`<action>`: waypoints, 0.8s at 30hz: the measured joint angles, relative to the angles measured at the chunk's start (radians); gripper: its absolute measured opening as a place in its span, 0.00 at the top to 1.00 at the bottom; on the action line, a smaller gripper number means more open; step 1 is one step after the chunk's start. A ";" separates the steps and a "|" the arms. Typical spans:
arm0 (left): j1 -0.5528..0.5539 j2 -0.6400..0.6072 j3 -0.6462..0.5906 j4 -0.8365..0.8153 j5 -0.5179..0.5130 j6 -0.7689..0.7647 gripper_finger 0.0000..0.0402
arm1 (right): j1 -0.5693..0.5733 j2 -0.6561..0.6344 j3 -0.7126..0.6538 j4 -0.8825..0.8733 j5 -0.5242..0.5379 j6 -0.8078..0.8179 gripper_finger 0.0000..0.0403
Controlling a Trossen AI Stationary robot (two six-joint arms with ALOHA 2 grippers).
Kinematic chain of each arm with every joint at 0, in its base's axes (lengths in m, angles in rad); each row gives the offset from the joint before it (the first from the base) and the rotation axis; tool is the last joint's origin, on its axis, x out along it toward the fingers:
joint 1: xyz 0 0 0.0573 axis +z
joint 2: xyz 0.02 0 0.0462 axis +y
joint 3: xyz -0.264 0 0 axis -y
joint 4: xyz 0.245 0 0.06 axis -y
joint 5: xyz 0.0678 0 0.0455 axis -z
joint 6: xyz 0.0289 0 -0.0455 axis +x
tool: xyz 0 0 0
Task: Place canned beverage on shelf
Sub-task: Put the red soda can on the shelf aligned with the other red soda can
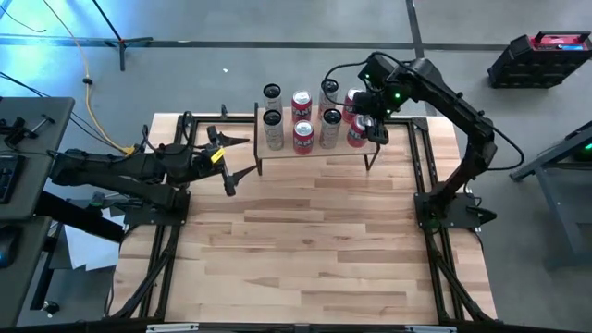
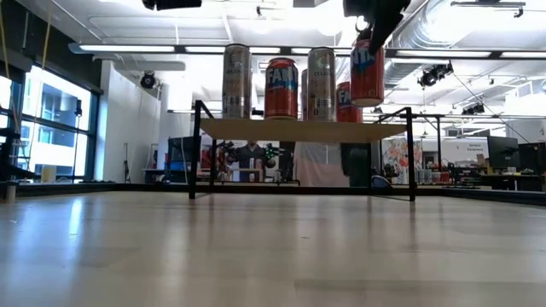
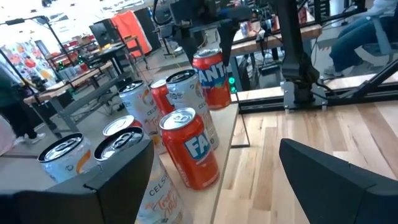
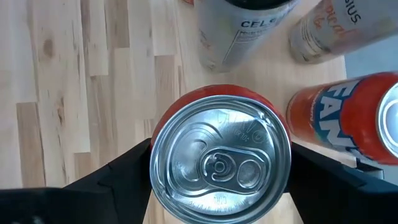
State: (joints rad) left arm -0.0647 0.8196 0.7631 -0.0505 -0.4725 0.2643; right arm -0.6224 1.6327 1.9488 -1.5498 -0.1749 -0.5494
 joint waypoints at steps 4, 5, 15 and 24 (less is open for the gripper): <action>0.000 -0.002 0.000 -0.014 0.000 -0.001 0.15 | 0.000 -0.001 0.000 -0.002 0.000 0.024 0.27; 0.000 -0.005 0.000 -0.015 0.000 -0.001 0.15 | 0.000 -0.001 0.000 -0.003 0.000 0.032 0.27; 0.000 -0.036 0.000 -0.028 -0.001 0.000 0.15 | -0.008 -0.001 0.000 -0.005 0.010 0.044 0.27; 0.000 -0.035 0.000 -0.035 -0.001 0.001 0.15 | -0.034 -0.001 0.000 -0.019 0.007 0.052 0.27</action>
State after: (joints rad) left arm -0.0647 0.7841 0.7631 -0.0856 -0.4736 0.2653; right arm -0.6567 1.6314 1.9488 -1.5691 -0.1675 -0.4973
